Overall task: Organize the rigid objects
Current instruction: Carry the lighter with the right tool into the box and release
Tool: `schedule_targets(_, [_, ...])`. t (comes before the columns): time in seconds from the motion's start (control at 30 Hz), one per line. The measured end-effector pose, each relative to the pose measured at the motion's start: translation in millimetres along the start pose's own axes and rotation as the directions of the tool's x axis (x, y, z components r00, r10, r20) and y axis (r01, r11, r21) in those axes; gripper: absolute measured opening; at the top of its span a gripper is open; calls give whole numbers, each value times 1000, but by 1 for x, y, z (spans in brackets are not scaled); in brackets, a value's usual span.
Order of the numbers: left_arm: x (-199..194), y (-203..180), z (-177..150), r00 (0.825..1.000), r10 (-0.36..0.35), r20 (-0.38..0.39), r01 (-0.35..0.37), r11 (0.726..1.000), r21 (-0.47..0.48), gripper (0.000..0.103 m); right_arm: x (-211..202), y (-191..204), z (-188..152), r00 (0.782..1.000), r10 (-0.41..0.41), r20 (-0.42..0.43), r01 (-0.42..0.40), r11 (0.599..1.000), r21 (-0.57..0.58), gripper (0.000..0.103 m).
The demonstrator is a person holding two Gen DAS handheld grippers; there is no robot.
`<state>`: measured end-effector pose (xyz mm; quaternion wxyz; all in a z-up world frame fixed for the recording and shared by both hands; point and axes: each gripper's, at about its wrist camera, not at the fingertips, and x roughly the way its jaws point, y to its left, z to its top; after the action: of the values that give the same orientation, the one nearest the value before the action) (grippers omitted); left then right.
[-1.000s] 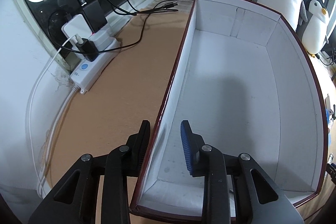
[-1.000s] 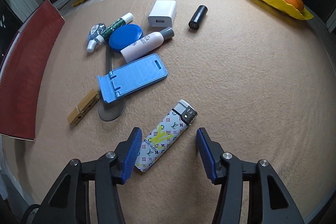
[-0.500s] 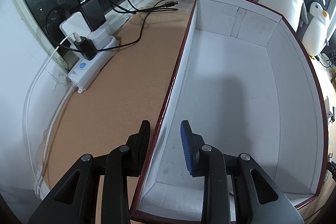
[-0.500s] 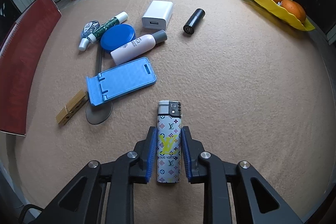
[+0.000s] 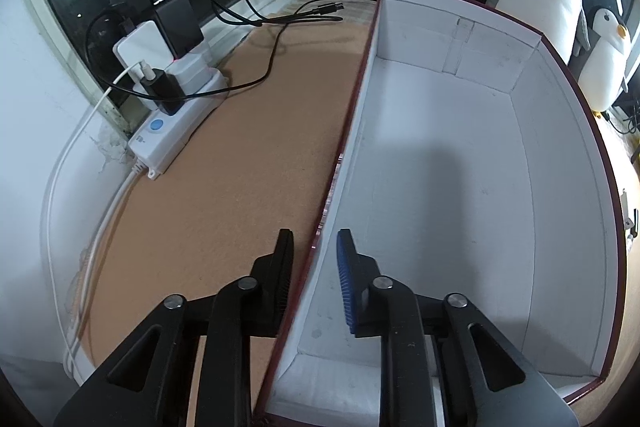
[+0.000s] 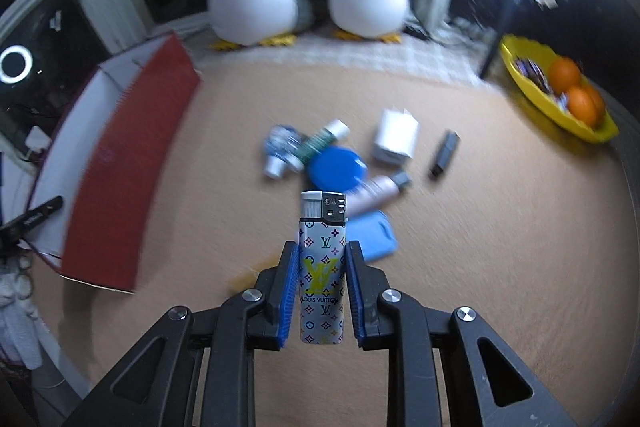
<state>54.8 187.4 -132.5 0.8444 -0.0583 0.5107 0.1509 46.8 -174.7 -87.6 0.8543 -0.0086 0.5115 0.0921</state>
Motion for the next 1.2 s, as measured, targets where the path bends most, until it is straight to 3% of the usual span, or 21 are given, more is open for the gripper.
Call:
schedule_targets(0.33, [2, 3, -1, 1000, -7, 0, 7, 1000, -13, 13, -9, 118, 42, 987, 156, 46, -142, 964, -223, 21])
schedule_targets(0.67, [1, 3, -2, 1000, -22, -1, 22, 999, -27, 12, 24, 207, 51, 982, 190, -17, -183, 907, -379, 21])
schedule_targets(1.2, [0, 2, -3, 1000, -29, 3, 29, 999, -33, 12, 62, 258, 43, 985, 158, -64, -169, 857, -486, 21])
